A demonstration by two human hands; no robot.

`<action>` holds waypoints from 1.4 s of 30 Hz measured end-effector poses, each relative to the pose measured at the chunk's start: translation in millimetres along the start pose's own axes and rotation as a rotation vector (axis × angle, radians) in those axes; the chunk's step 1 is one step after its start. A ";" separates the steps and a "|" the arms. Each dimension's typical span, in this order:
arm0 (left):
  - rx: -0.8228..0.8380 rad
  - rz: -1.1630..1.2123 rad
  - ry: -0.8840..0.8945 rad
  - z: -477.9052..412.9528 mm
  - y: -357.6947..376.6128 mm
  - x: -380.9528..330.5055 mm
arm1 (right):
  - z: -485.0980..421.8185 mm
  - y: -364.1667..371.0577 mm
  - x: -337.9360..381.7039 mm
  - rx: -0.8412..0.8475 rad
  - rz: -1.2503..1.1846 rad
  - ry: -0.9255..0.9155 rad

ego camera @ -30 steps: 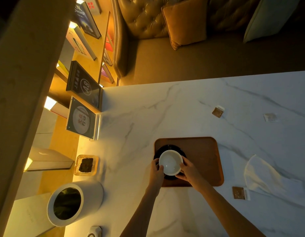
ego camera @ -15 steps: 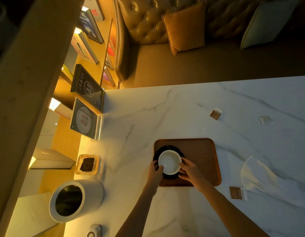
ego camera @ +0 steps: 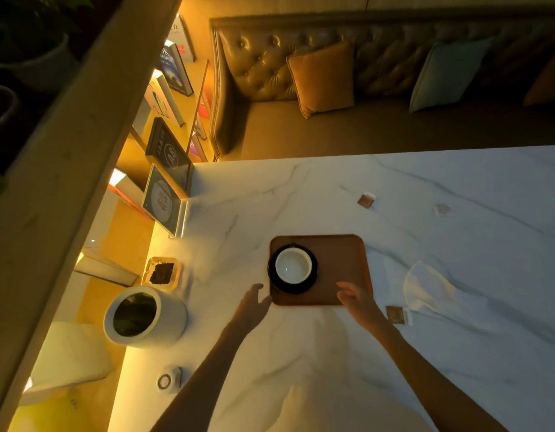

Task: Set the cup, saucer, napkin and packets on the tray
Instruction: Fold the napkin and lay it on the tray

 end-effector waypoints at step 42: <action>0.198 -0.234 0.215 32.3 180.9 -113.9 | 151.4 -150.9 -182.4 -0.169 0.119 0.219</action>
Point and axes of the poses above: each hand's wrist, its own z-axis away from the middle knuckle, its own y-axis out of the palm, x = y × z, the point moved 8 cm from there along -z, towards the middle knuckle, and after that the axes turned 9 degrees about x, right-handed, at the moved point
